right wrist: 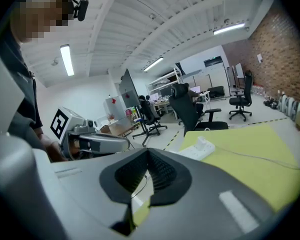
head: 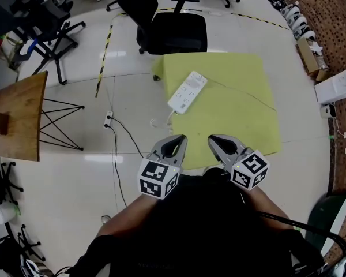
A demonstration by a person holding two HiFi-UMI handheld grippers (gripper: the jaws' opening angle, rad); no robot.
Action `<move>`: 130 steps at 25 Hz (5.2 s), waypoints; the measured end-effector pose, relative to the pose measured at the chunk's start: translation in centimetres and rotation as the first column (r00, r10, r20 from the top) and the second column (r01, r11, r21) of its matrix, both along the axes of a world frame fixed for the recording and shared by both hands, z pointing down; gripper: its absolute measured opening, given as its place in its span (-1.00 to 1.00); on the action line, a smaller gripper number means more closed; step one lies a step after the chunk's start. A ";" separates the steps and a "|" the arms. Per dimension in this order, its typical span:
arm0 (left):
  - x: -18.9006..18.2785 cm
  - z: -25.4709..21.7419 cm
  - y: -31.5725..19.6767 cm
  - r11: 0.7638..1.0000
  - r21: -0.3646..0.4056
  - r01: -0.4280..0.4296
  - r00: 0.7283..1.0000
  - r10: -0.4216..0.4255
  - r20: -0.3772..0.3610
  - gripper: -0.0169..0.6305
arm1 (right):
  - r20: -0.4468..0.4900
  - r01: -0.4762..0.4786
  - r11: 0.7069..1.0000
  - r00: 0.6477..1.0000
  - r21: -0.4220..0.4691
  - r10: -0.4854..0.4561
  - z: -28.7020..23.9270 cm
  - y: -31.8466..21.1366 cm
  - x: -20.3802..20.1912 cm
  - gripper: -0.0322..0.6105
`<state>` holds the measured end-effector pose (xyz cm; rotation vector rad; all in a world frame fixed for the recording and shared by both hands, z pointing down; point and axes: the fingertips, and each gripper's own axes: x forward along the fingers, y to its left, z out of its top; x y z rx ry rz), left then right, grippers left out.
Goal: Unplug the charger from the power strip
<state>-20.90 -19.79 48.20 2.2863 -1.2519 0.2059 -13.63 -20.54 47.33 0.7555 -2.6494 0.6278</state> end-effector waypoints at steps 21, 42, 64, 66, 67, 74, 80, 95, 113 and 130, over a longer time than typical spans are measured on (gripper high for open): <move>-0.3 4.9 -6.7 0.978 -0.114 0.173 0.983 -0.165 0.078 -0.92 | -0.106 0.069 0.995 0.991 -0.070 -0.076 7.9 -16.7 1.0 -0.89; -0.8 8.8 -8.3 0.946 -0.227 0.232 0.970 -0.208 0.126 -0.92 | -0.273 0.094 0.995 0.957 -0.042 -0.102 17.8 -25.6 -2.7 -0.31; -2.6 8.5 -7.1 0.940 -0.223 0.258 0.964 -0.237 0.118 -0.92 | -0.302 0.109 0.994 0.948 0.002 -0.103 17.2 -26.3 -4.0 -0.47; -2.5 8.1 -7.0 0.942 -0.220 0.255 0.965 -0.234 0.114 -0.92 | -0.296 0.099 0.995 0.951 0.004 -0.093 16.5 -26.3 -3.6 -0.47; -2.5 8.0 -6.9 0.943 -0.218 0.252 0.966 -0.232 0.113 -0.92 | -0.294 0.092 0.996 0.952 0.003 -0.087 16.2 -26.2 -3.2 -0.47; -1.8 7.0 -6.3 0.960 -0.179 0.216 0.973 -0.198 0.115 -0.92 | -0.296 0.033 0.999 0.954 -0.012 -0.035 15.1 -24.3 0.8 -0.47; -0.3 6.4 -5.8 0.972 -0.165 0.165 0.984 -0.150 0.101 -0.92 | -0.246 -0.102 0.988 0.967 -0.120 0.070 15.3 -21.7 5.9 -0.47; 7.4 5.2 -5.7 0.987 -0.145 -0.069 0.994 0.080 0.072 -0.92 | -0.124 -0.503 0.686 0.843 -0.526 0.523 21.2 -10.8 22.1 -0.47; 9.7 4.1 -4.8 0.986 -0.118 -0.116 0.990 0.124 0.070 -0.92 | -0.096 -0.539 0.528 0.754 -0.656 0.649 23.1 -8.0 26.7 -0.18; 7.5 3.3 -2.3 0.983 -0.072 -0.167 0.985 0.169 0.031 -0.92 | -0.195 -0.639 0.683 0.764 -0.353 0.615 16.4 -4.7 26.0 -0.40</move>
